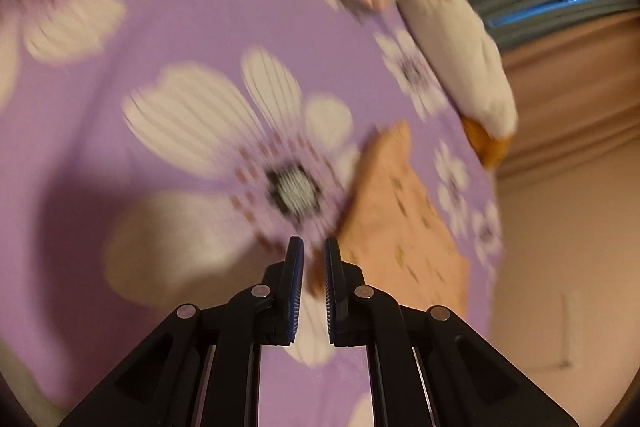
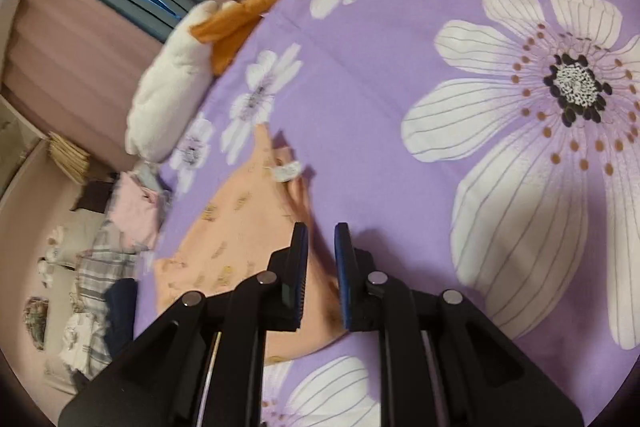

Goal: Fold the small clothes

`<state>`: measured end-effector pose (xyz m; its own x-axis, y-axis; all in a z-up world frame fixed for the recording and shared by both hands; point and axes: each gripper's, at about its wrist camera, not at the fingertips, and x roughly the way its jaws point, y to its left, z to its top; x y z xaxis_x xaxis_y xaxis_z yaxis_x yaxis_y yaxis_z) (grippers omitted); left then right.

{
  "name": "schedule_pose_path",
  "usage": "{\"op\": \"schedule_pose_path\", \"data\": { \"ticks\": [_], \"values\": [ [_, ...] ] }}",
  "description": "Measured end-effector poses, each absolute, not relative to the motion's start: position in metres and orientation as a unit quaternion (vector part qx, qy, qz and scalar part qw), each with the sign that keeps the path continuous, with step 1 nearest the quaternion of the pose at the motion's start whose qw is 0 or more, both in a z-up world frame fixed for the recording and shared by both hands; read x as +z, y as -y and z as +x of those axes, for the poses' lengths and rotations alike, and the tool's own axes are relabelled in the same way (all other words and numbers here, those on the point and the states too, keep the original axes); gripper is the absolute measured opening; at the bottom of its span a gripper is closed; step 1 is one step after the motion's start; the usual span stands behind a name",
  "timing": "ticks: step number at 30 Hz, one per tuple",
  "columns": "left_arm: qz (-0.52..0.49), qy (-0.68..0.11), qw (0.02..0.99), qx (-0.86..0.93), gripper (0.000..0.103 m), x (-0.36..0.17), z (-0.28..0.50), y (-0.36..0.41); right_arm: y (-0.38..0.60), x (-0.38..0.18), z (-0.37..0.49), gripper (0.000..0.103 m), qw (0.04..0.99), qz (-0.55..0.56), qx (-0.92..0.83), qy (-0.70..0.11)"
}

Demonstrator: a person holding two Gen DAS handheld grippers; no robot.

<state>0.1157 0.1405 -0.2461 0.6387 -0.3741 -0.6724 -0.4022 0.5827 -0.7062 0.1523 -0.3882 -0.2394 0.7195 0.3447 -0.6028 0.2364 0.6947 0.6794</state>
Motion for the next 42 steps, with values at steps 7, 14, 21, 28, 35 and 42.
{"op": "schedule_pose_path", "data": {
  "ticks": [7, 14, 21, 28, 35, 42],
  "values": [
    [-0.428, -0.549, 0.712, -0.093, 0.018, -0.274, 0.140, -0.086, 0.328, -0.257, 0.159, 0.036, 0.750, 0.423, 0.237, -0.450],
    [-0.418, -0.509, 0.752, -0.023, 0.019, -0.269, 0.150, -0.075, 0.244, -0.296, 0.175, 0.041, 0.706, 0.399, 0.267, -0.521],
    [-0.361, -0.462, 0.808, 0.060, 0.019, -0.254, 0.146, -0.080, 0.252, -0.298, 0.182, 0.009, 0.724, 0.458, 0.241, -0.456],
    [-0.393, -0.461, 0.793, 0.061, 0.019, -0.262, 0.147, -0.090, 0.272, -0.260, 0.166, 0.007, 0.713, 0.497, 0.304, -0.392],
    [-0.428, -0.461, 0.774, 0.068, 0.019, -0.263, 0.141, -0.095, 0.274, -0.263, 0.155, 0.014, 0.757, 0.404, 0.242, -0.453],
    [-0.432, -0.483, 0.761, 0.014, 0.019, -0.272, 0.147, -0.079, 0.249, -0.288, 0.156, 0.033, 0.734, 0.384, 0.235, -0.508]
  ]
}}
